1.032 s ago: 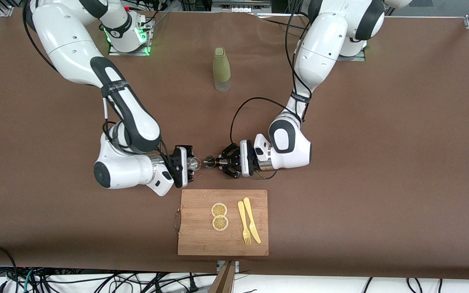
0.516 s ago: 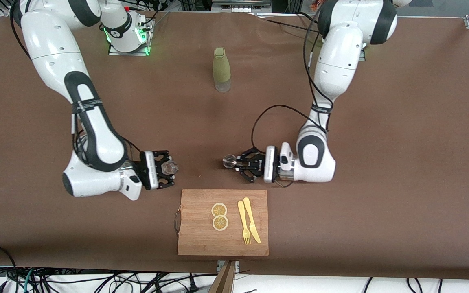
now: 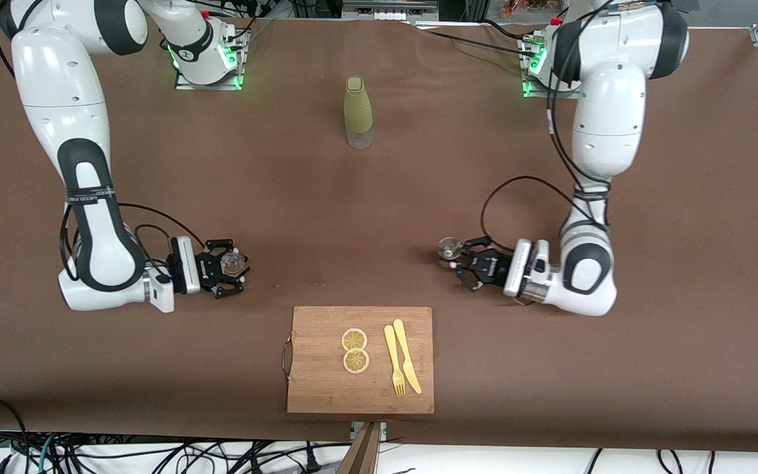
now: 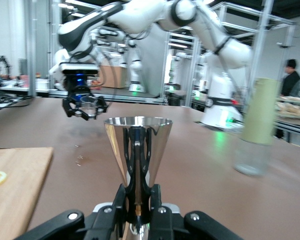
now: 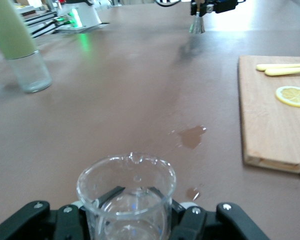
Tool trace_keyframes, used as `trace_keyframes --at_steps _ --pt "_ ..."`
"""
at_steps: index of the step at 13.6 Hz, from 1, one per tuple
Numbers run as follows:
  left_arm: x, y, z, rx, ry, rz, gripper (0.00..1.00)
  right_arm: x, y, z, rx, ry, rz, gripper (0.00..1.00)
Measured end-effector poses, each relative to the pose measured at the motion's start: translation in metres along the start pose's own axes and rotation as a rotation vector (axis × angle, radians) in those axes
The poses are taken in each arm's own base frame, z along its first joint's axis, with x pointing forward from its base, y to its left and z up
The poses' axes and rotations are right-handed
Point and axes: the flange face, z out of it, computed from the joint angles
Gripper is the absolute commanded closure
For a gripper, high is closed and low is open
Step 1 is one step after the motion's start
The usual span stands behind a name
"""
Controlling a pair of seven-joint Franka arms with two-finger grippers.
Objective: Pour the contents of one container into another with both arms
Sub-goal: 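Move the beaker back with the right gripper while the left gripper withdraws the jigger, then lower the jigger and beaker onto the table and open both grippers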
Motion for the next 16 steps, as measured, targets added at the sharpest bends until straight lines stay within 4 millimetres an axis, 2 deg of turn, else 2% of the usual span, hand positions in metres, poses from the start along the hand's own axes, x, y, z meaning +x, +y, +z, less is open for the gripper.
trace_keyframes --at_steps 5,9,11,13,16 --pt "-0.036 0.079 -0.112 -0.180 -0.031 0.069 1.00 -0.038 -0.038 -0.009 0.054 0.051 -0.030 0.72" --pt "-0.072 0.135 -0.182 -0.205 -0.022 0.049 1.00 -0.067 -0.063 -0.027 0.032 0.055 0.026 0.72" --pt "-0.086 0.154 -0.216 -0.198 -0.026 0.037 1.00 -0.079 -0.072 -0.043 0.000 0.048 0.051 0.72" --pt "-0.090 0.168 -0.243 -0.194 -0.036 0.026 1.00 -0.088 -0.079 -0.057 -0.026 0.043 0.064 0.72" --pt "-0.088 0.175 -0.262 -0.174 -0.049 0.040 1.00 -0.103 -0.085 -0.069 -0.077 0.052 0.084 0.72"
